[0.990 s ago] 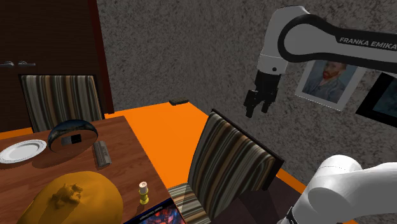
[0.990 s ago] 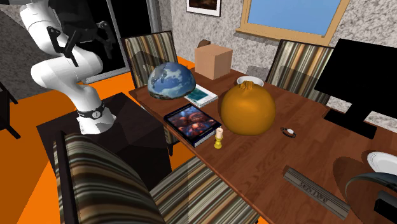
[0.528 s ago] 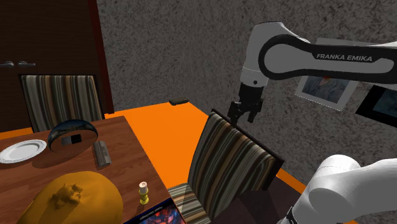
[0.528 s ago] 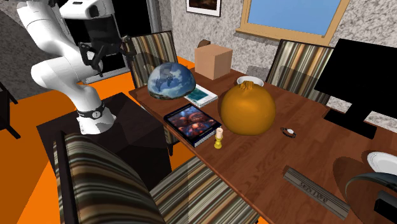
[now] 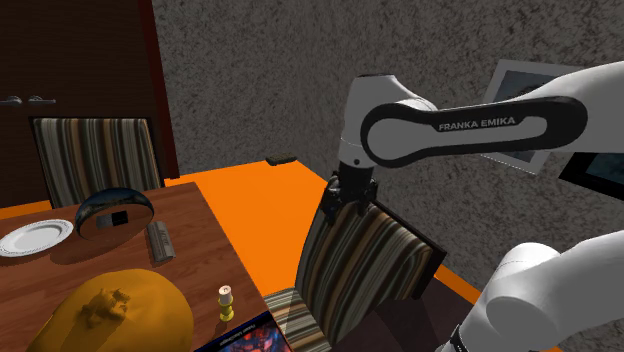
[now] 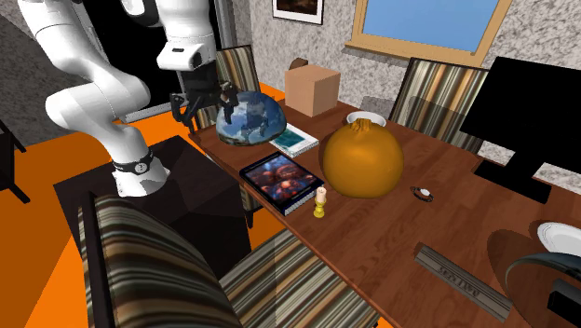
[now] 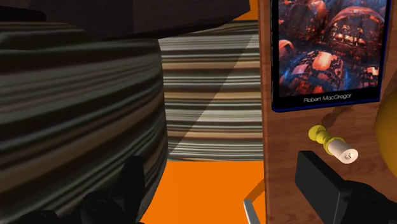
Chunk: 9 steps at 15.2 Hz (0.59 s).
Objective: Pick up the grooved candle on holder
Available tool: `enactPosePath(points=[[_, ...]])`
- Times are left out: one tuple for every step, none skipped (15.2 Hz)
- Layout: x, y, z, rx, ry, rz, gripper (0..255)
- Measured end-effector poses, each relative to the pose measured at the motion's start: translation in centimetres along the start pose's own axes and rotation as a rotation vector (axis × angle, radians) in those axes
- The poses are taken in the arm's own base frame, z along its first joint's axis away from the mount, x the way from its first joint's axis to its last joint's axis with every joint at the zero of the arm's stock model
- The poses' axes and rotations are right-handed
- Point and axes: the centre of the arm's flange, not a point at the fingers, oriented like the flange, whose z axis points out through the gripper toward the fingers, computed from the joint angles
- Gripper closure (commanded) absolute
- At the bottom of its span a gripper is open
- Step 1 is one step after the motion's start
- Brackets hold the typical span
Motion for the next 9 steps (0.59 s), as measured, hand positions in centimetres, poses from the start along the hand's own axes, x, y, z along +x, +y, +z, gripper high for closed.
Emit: enactPosePath(points=[[0.3,-1.1,0.7,-0.001,0.0,0.005,0],[0.7,-2.3,1.4,-0.001,0.0,0.01,0],[0.9,-3.3,2.4,-0.001,-0.001,0.015,0],[1.3,-4.1,3.3,-0.002,-0.001,0.02,0],[1.8,-4.9,4.3,-0.003,-0.001,0.025,0],[2.4,-5.8,4.9,-0.003,-0.001,0.03,0],[2.7,-6.8,5.8,-0.003,-0.001,0.035,0],[3.1,-7.7,6.8,-0.004,-0.001,0.041,0],[3.2,-8.5,7.6,-0.005,-0.002,0.046,0]])
